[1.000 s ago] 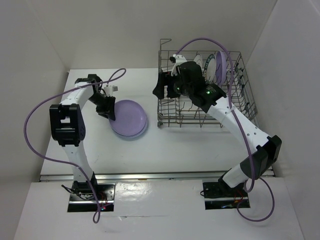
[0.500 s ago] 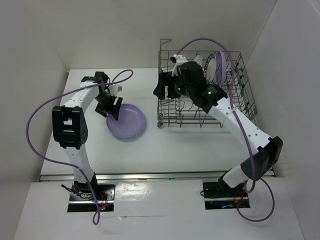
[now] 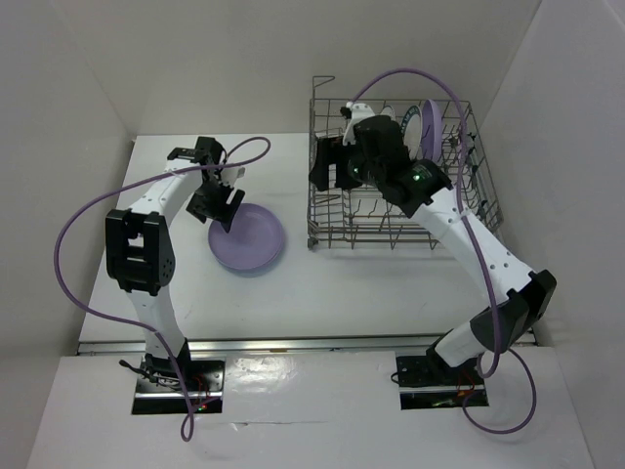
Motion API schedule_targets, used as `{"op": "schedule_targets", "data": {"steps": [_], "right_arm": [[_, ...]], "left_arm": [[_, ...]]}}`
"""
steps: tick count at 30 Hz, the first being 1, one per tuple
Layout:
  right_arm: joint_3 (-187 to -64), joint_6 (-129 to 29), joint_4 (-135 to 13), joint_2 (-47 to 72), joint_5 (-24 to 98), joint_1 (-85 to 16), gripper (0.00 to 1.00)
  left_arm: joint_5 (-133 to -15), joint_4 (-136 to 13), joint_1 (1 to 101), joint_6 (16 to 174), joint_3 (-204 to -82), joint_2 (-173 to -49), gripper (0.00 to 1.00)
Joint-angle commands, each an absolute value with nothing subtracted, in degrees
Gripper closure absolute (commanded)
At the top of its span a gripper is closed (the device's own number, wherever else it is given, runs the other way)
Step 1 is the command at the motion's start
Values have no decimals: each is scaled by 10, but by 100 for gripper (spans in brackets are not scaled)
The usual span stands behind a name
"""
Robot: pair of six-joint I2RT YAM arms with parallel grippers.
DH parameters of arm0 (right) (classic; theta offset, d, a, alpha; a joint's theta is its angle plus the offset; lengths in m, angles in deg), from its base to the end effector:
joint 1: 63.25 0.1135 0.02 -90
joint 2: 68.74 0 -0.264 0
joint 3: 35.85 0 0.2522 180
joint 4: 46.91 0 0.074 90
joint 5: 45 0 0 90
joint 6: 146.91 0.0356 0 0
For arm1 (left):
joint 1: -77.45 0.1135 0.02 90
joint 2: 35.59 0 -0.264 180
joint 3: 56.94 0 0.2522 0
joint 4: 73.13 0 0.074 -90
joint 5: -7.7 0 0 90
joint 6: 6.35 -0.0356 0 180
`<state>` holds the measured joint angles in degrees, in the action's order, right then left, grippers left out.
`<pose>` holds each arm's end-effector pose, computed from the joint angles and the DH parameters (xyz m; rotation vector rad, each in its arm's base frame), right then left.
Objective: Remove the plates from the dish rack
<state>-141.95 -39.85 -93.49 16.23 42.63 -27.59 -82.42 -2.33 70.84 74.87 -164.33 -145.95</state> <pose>0.2681 0.1942 0.4203 -0.3614 2.0393 0.6191 0.3917 -0.0453 0.2427 0.3823 2.8327 0.0107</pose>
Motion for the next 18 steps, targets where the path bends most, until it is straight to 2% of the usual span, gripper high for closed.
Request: {"op": "schedule_targets", "data": {"steps": [1,4,8,10,12,18], "right_arm": [[-1522,-421,-991,164,502,-322,15],[-1639,-449,-1057,241,533,-422,15],[-1730,-455,-1040,338,559,-567,15],[-1737,-448,-1007,374,540,-605,15],[-1715,-443,-947,387,502,-645,22],[-1691,-501,-891,453,471,-671,28]], "left_arm": [[-796,-30,711,743,-1639,-1434,15],[-776,-30,711,749,-1633,-1440,17],[-741,-51,711,749,-1626,-1411,17],[-734,-58,711,749,-1633,-1395,17],[-734,-58,711,749,-1644,-1376,17],[-747,-58,711,749,-1681,-1363,17]]}}
